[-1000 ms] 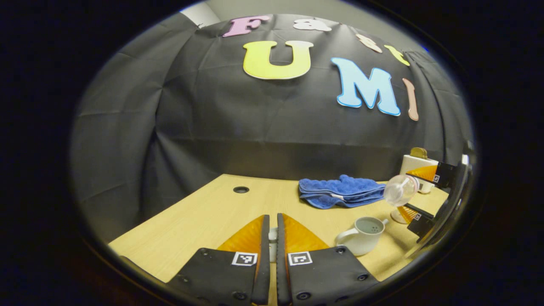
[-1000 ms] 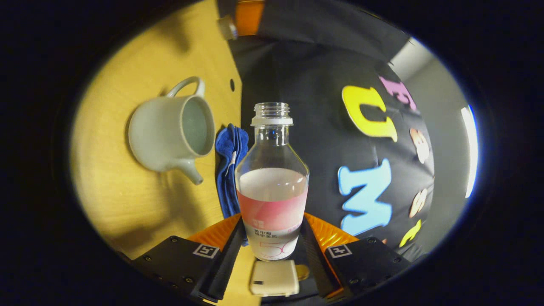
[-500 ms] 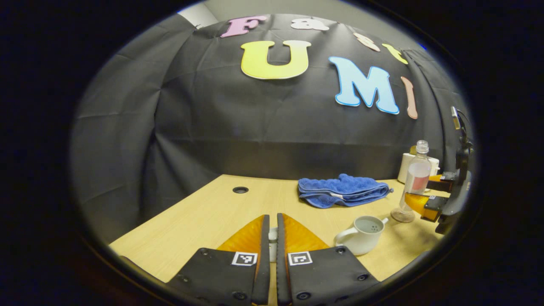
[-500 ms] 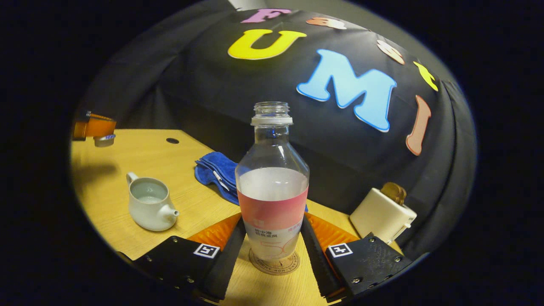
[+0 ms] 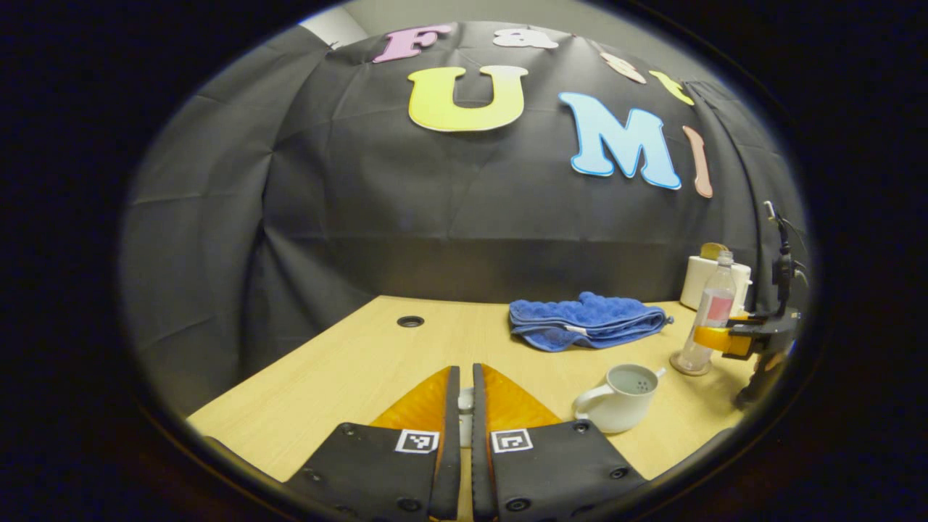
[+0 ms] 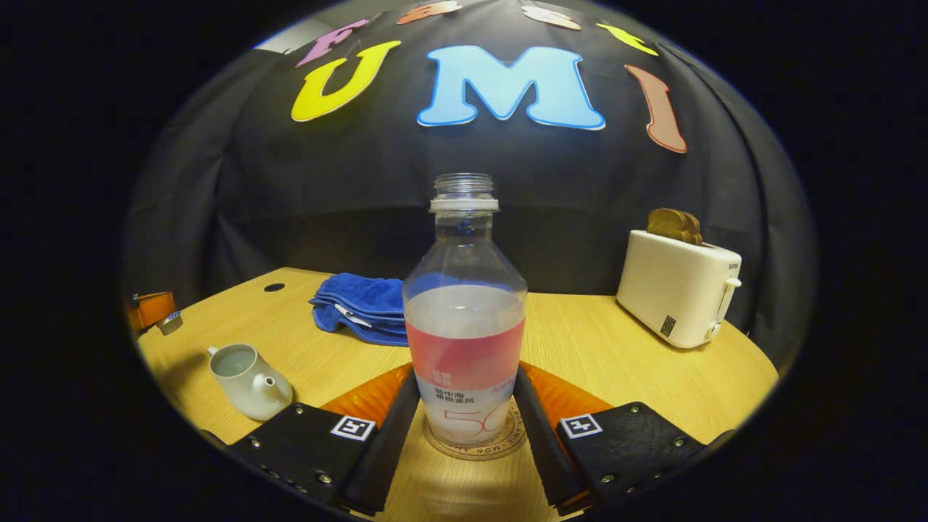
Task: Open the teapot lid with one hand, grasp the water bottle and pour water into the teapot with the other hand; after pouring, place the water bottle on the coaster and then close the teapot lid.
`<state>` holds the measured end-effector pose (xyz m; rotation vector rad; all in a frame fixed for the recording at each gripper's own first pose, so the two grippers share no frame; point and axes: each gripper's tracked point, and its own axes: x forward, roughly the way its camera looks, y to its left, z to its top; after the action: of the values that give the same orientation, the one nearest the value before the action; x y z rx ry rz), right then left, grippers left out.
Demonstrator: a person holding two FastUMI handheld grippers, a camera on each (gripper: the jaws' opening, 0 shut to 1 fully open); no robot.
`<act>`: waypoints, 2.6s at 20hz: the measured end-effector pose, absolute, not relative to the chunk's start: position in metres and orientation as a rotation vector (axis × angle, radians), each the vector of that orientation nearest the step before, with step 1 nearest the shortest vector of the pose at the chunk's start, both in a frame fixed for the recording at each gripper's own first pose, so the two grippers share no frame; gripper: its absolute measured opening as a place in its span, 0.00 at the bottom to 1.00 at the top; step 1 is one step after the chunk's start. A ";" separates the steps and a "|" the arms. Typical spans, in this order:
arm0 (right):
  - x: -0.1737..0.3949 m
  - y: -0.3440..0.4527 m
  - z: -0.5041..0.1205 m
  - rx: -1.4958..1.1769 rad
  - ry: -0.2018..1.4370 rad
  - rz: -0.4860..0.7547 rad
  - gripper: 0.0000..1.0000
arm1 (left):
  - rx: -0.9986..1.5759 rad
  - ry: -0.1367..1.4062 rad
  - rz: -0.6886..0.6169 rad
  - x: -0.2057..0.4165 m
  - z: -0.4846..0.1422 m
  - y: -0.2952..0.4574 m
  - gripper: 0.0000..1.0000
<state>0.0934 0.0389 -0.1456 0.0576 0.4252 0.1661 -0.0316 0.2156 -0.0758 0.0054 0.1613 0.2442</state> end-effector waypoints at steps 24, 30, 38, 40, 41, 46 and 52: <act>0.031 0.003 -0.090 0.026 0.217 0.082 0.99 | 0.072 0.101 0.046 0.023 -0.056 0.082 0.13; 0.026 0.004 -0.084 0.078 0.220 0.100 0.99 | 0.067 0.121 0.019 0.035 -0.069 0.058 0.13; 0.025 -0.003 -0.080 0.129 0.214 0.095 0.98 | 0.113 0.136 0.040 0.041 -0.079 0.053 0.13; 0.025 -0.003 -0.080 0.130 0.212 0.096 0.98 | 0.111 0.136 0.043 0.041 -0.079 0.053 0.13; 0.024 -0.002 -0.080 0.128 0.213 0.097 0.98 | 0.106 0.134 0.045 0.041 -0.079 0.054 0.13; 0.024 -0.001 -0.081 0.118 0.218 0.100 0.98 | 0.106 0.141 0.053 0.039 -0.083 0.055 0.13; 0.024 -0.003 -0.081 0.100 0.216 0.092 0.99 | 0.094 0.130 0.065 0.035 -0.080 0.058 0.22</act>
<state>0.0239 -0.0027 -0.0806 0.1002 0.2158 0.0924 0.0350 0.0577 -0.0803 0.0937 0.1299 0.0647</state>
